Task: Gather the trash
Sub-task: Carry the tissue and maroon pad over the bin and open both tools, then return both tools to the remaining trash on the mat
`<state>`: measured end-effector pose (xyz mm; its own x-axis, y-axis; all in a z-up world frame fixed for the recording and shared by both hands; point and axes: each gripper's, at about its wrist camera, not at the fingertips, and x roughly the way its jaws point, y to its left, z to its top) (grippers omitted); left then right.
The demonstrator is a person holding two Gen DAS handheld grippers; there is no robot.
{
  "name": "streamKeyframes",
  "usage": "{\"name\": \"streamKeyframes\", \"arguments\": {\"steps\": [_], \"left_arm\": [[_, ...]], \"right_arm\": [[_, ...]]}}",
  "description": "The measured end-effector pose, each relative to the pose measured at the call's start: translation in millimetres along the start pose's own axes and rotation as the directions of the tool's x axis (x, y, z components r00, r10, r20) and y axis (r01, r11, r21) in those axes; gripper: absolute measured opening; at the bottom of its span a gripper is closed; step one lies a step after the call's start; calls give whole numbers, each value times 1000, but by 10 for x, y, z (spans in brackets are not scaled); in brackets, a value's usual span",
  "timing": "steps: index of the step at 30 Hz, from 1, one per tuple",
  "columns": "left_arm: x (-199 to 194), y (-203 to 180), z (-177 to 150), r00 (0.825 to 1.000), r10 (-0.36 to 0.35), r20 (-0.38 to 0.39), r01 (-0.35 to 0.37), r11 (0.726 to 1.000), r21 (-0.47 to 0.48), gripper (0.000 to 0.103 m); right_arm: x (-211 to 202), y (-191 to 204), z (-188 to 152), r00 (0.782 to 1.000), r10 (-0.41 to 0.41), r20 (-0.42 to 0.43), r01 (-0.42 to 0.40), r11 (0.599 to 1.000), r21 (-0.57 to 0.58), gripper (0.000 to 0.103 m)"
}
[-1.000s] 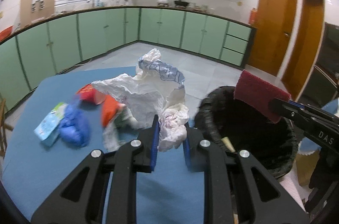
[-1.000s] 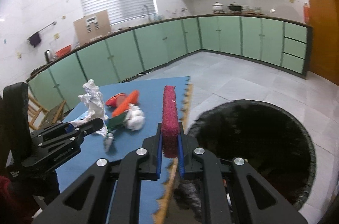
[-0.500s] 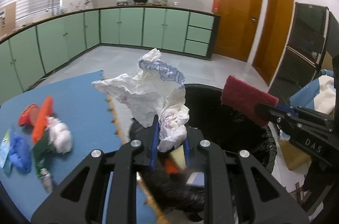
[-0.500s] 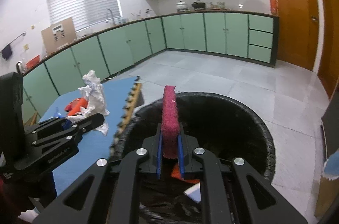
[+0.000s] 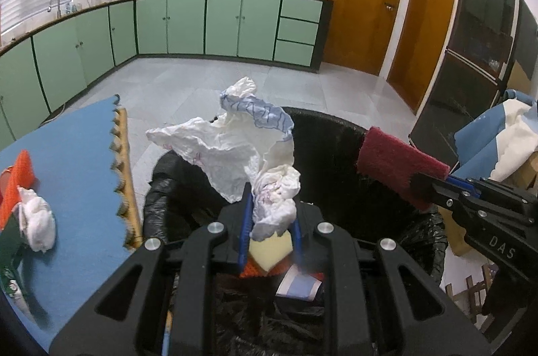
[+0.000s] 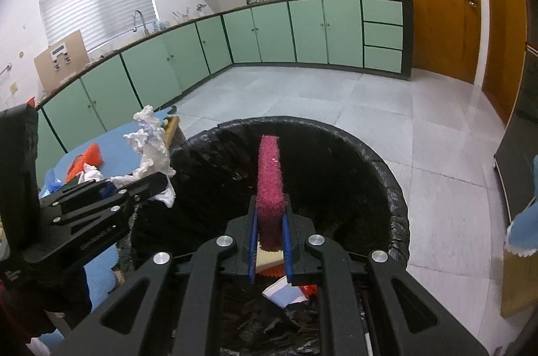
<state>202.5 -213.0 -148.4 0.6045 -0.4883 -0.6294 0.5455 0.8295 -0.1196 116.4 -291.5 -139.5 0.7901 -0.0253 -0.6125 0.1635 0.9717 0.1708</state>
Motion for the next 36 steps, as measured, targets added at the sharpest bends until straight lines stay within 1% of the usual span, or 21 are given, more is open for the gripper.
{"name": "streamKeyframes", "arguments": {"steps": [1,2,3,4,5,6,8,9,10,11,13,14,16,19,23,25,27,29,34,35,36], "left_arm": [[27,12,-7,1000,-3,-8,3,1000,-3,25],[46,27,13,1000,-6,-12,6,1000,-10,28],[58,40,18,1000,-12,-14,12,1000,-19,34],[70,38,36,1000,-20,-14,20,999,-27,40],[63,54,37,1000,-22,-10,22,999,-32,43],[66,47,46,1000,-22,-6,22,999,-33,47],[23,73,49,1000,-22,5,22,999,-35,50],[-6,90,52,1000,-20,10,20,999,-36,53],[-51,122,53,1000,-15,18,16,999,-38,58],[-83,133,64,1000,-9,25,10,999,-39,60],[-203,199,54,999,6,46,-4,999,-38,67],[-255,222,52,998,12,54,-10,999,-38,68],[-392,316,52,997,32,73,-29,999,-44,75],[-646,510,32,991,74,109,-67,995,-71,79],[-1033,759,-73,979,140,146,-126,987,-103,81],[-1217,904,-142,971,185,154,-169,979,-112,81],[-1364,1042,-197,964,216,156,-197,971,-132,81],[-1516,1232,-267,952,263,155,-239,958,-158,81],[-1830,1636,-424,921,365,139,-332,919,-215,81],[-1891,1749,-466,911,391,132,-356,906,-229,81],[-1935,1800,-492,905,405,128,-369,899,-237,81]], "right_arm": [[26,-4,-15,1000,-5,-4,5,1000,-1,13],[41,-5,-32,1000,-15,-6,15,1000,-2,16],[63,-8,-36,1000,-29,-10,29,1000,-2,16],[70,-11,-37,999,-33,-12,33,999,-3,19],[76,-25,-41,999,-38,-11,38,999,-4,31],[70,-28,-43,999,-50,-8,50,999,-4,39],[34,-31,-42,997,-78,9,78,997,-1,65],[2,-23,-41,995,-96,24,96,995,2,71],[-19,-27,-39,994,-105,35,105,994,6,81],[-39,-24,-37,993,-109,46,108,994,11,90],[-112,8,-29,989,-120,82,118,993,21,97],[-143,22,-26,987,-129,97,127,992,24,97],[-182,61,-7,984,-138,113,136,990,31,97],[-221,187,49,986,-101,129,97,995,38,97],[-249,485,84,985,-57,165,56,998,10,97],[-265,689,88,982,-16,189,23,999,-35,97],[-244,881,103,981,12,192,2,997,-71,97],[-199,1111,107,981,58,183,-40,994,-102,97],[-59,1658,44,981,132,145,-107,980,-170,97],[-27,1782,22,980,143,137,-117,976,-186,97],[-4,1866,-1,979,154,130,-126,972,-197,97]]}}
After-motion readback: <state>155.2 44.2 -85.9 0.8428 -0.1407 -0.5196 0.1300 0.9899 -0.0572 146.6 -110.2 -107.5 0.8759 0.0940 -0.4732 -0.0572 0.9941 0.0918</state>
